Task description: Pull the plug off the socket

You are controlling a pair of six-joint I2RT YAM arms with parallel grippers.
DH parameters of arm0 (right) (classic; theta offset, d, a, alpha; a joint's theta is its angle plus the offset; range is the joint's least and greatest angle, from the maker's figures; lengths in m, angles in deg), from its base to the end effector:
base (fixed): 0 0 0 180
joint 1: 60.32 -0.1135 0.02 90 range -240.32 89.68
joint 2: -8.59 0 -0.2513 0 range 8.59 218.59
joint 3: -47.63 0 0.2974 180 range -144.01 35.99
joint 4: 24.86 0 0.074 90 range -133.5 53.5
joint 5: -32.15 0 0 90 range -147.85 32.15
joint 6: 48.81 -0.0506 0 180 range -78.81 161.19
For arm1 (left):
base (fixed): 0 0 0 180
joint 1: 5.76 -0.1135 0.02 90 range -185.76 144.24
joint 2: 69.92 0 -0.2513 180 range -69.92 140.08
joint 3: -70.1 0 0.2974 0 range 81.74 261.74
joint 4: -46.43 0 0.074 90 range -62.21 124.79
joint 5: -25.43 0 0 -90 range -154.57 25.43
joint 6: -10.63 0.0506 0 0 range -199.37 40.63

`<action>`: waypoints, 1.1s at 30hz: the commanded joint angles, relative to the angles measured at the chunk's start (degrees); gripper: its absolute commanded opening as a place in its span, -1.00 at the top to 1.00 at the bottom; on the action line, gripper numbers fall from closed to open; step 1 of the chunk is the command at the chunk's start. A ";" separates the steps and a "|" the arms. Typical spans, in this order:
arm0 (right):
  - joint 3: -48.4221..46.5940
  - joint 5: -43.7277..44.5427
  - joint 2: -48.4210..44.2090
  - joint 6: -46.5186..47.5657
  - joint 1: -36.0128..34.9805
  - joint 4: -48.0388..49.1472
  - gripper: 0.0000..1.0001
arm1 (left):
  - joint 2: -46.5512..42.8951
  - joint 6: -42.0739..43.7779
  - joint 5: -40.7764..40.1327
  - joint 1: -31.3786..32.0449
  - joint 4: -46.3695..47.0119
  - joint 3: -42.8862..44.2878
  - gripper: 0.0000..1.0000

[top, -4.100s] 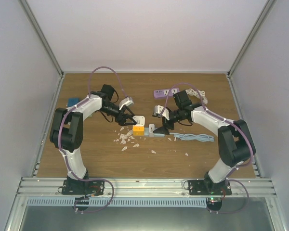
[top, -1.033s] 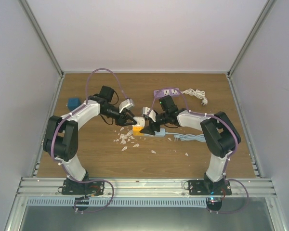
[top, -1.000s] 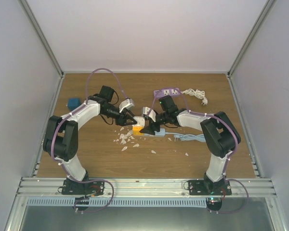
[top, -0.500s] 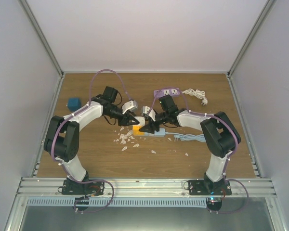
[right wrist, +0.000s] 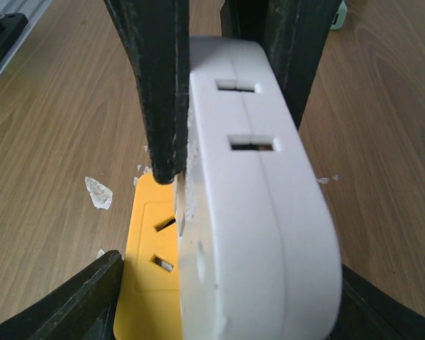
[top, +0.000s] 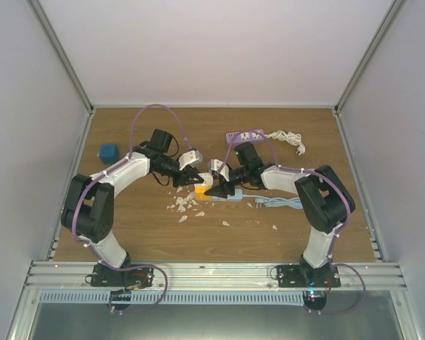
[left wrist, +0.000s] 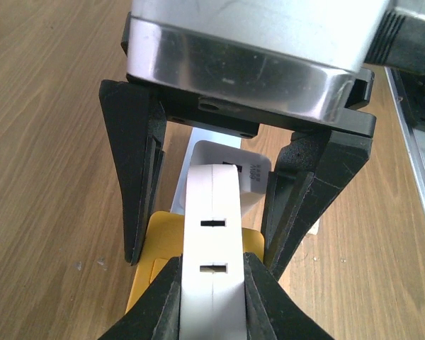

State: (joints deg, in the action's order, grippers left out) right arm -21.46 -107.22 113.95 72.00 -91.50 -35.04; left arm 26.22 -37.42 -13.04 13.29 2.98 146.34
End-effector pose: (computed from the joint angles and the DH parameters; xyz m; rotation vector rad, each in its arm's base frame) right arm 0.3224 0.2400 0.1024 -1.4796 1.6784 1.0143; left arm 0.3404 -0.1595 0.1679 1.4187 1.8812 -0.9973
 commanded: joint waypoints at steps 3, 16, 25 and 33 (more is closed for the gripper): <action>2.71 3.91 -0.24 2.39 -0.23 0.20 0.00 | -4.56 0.03 4.91 0.36 2.19 -0.25 0.71; 3.44 4.78 0.11 2.94 -0.20 0.16 0.03 | -5.89 0.62 6.78 0.35 1.50 0.49 0.81; 4.33 4.36 -0.31 3.36 -0.20 0.04 0.04 | -6.05 0.58 7.27 0.34 0.63 1.47 0.83; 4.63 4.29 -0.55 3.43 -0.22 0.28 0.02 | -5.92 0.79 6.93 0.29 0.05 1.91 0.84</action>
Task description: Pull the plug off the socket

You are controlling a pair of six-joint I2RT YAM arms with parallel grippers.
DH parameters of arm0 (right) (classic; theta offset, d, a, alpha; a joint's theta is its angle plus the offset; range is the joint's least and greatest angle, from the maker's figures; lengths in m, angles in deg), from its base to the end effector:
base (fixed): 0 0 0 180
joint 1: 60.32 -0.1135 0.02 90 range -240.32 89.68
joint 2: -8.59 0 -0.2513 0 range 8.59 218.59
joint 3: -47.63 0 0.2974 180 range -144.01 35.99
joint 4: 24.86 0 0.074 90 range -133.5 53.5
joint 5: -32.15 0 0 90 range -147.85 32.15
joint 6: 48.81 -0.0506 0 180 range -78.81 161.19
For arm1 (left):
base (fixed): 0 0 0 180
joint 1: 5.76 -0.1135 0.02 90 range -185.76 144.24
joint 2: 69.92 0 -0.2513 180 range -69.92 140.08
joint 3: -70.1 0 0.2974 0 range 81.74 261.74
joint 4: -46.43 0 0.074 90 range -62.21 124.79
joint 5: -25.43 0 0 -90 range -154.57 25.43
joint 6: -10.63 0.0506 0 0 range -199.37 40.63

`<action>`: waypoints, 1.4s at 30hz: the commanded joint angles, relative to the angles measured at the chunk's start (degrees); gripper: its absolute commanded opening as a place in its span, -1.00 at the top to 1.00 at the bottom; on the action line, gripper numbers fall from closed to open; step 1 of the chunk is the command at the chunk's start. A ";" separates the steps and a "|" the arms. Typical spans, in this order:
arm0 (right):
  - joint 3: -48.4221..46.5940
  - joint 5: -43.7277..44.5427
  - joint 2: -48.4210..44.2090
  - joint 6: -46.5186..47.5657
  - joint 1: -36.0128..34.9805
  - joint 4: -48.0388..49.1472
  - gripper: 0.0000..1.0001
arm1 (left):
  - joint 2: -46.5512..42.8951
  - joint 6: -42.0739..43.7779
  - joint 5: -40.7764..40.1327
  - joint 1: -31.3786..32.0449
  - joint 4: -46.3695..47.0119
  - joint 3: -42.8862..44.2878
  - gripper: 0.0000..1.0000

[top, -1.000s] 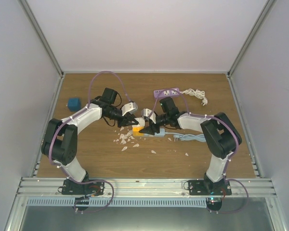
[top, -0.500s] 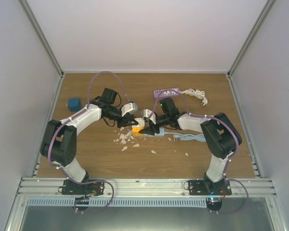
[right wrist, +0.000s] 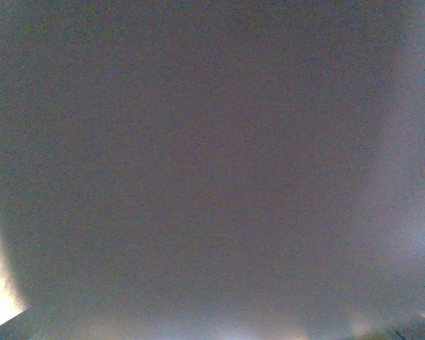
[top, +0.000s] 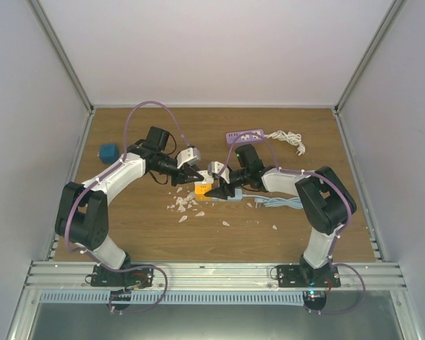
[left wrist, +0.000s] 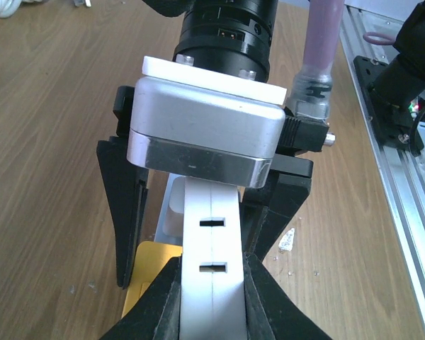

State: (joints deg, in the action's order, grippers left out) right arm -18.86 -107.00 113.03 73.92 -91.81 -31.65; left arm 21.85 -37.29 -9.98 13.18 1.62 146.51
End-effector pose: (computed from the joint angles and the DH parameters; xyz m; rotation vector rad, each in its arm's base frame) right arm 0.3153 0.2381 0.0986 -1.5039 1.6182 0.9825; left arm 0.3327 -0.1578 0.1963 1.4180 1.7932 -1.0240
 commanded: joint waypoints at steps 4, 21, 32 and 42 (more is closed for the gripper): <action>1.73 3.75 -0.28 1.01 0.11 -2.91 -0.11 | -1.46 1.94 3.08 0.41 0.15 1.80 0.85; -5.29 -1.33 -7.23 -2.76 0.26 -9.64 -0.71 | -0.45 3.10 1.36 -1.48 -4.15 2.75 0.83; -6.21 -0.24 -11.44 1.50 0.74 -14.87 -0.44 | 0.12 4.38 1.39 -2.15 -6.22 6.14 0.82; -8.63 -3.01 -10.91 -1.26 1.86 -15.89 -0.16 | 0.78 4.28 1.53 -2.02 -5.46 7.50 0.82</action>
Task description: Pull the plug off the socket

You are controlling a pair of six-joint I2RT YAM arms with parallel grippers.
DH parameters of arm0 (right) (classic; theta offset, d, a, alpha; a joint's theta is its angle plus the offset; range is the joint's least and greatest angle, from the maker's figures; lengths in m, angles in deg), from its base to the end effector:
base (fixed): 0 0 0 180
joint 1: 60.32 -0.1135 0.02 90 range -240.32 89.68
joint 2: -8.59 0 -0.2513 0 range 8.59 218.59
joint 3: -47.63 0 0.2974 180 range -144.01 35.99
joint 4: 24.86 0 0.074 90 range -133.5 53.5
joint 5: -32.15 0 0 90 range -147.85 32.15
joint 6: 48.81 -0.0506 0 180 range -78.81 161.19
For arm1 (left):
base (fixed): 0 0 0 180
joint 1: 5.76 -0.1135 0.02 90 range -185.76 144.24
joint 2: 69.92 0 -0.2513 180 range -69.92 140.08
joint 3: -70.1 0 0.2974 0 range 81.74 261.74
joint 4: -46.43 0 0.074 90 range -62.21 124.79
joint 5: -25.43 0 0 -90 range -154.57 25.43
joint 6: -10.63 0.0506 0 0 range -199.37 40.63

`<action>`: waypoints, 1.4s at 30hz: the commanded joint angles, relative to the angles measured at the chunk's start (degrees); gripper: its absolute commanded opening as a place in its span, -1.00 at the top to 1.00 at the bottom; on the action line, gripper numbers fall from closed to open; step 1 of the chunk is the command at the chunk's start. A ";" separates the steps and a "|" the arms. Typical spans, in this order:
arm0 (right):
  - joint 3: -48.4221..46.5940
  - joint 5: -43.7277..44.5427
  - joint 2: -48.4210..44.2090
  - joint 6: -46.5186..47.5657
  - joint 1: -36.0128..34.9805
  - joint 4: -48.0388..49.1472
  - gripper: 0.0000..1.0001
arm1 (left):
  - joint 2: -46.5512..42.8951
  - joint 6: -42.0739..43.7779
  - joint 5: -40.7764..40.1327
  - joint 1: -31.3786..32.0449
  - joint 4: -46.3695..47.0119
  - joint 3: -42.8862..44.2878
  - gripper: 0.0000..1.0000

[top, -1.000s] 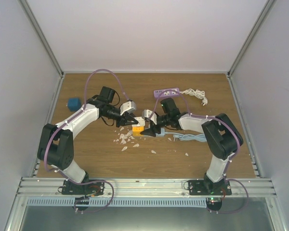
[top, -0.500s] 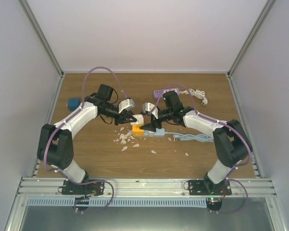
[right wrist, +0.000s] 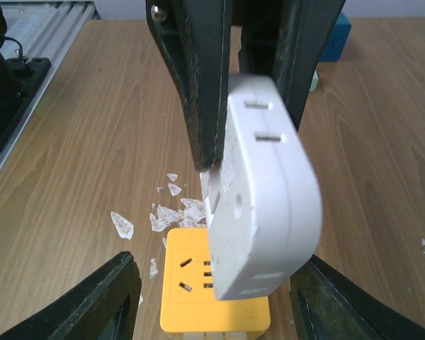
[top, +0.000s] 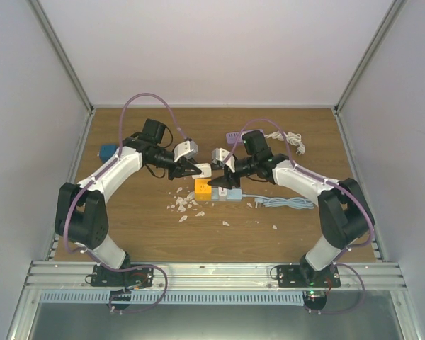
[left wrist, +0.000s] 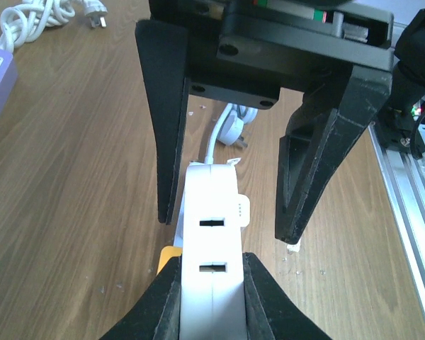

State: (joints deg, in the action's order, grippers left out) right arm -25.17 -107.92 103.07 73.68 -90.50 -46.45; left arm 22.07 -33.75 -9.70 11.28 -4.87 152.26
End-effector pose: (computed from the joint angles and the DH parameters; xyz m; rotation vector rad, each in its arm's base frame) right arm 0.3207 0.2314 0.1812 -1.4796 1.6010 0.9793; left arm 0.3431 -0.1484 0.2236 1.4293 1.7688 -0.9907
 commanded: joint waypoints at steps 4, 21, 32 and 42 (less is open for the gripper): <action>-2.98 -2.66 -0.60 -1.11 0.58 -1.39 -0.11 | 0.71 0.60 1.53 0.01 1.33 2.07 0.82; -5.31 -3.10 0.93 -1.88 1.14 -3.88 0.78 | 0.81 0.73 -0.20 0.87 2.87 1.24 0.62; -6.25 -5.47 0.18 -2.23 3.39 -5.40 0.90 | 0.42 3.08 1.94 -2.06 -1.03 2.88 0.15; -6.33 -5.85 0.59 -2.26 3.45 -5.69 0.90 | 0.47 0.98 2.39 -1.06 1.33 3.39 0.12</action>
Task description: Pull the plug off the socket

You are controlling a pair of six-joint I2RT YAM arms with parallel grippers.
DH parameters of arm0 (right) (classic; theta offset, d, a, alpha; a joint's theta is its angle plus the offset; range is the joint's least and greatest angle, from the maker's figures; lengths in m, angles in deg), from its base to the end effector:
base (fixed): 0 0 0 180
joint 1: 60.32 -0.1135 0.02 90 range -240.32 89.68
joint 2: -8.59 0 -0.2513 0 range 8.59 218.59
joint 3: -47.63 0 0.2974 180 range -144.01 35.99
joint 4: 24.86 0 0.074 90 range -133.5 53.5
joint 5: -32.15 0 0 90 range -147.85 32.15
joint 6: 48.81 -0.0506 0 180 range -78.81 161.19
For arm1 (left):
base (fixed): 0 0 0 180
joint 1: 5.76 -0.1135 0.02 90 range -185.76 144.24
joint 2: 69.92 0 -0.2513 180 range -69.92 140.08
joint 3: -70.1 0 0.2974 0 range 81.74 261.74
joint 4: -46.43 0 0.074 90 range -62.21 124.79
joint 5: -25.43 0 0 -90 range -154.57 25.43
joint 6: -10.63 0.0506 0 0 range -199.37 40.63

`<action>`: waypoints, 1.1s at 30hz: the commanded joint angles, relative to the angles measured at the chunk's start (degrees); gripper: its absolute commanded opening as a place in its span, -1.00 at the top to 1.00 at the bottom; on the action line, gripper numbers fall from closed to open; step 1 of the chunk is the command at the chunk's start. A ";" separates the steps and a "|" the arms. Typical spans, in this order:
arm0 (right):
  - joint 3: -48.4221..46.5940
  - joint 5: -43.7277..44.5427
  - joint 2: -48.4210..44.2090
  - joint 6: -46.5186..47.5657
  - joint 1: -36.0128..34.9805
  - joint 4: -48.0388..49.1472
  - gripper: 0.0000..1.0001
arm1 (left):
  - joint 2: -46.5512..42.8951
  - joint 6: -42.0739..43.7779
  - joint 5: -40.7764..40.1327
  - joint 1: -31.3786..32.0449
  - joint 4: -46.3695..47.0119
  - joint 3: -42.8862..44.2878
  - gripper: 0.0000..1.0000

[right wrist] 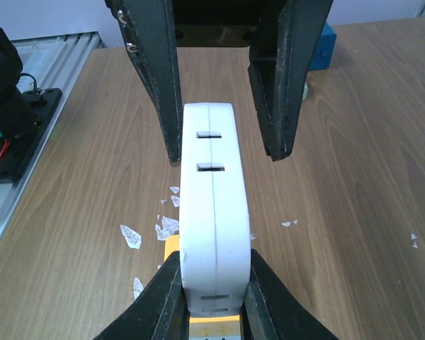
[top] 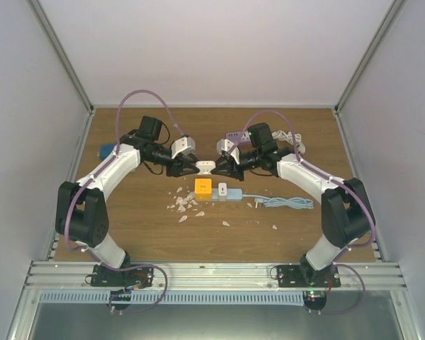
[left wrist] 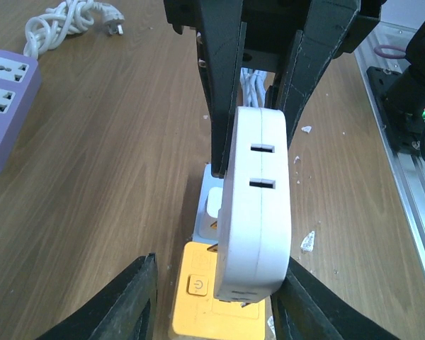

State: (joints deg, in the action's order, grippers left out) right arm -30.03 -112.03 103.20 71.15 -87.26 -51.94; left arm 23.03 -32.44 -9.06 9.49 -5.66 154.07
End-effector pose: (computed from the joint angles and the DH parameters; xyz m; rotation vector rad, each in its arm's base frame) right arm 0.3373 0.2174 0.2053 -1.4106 1.6404 1.0575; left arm 0.3521 -0.1392 0.2282 1.4139 1.7573 -0.9741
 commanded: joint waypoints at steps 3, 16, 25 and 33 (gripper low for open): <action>-1.48 -1.77 0.47 0.13 0.17 -0.11 0.90 | -0.65 -0.22 1.89 1.22 2.33 1.58 0.29; -1.36 -0.72 -0.38 -0.06 0.39 0.52 0.62 | -0.93 -3.30 5.14 1.65 1.47 3.28 1.00; 0.68 0.85 -3.73 -1.85 4.50 2.73 -0.41 | -2.64 -8.52 8.97 0.86 1.70 5.62 1.00; 5.60 5.02 -8.15 -9.19 4.86 15.11 -0.67 | -2.92 -13.33 15.78 0.92 2.31 7.94 1.00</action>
State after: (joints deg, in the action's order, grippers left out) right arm -25.98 -109.03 97.23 66.73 -82.39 -44.94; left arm 22.05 -42.38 0.58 10.58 -5.28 159.65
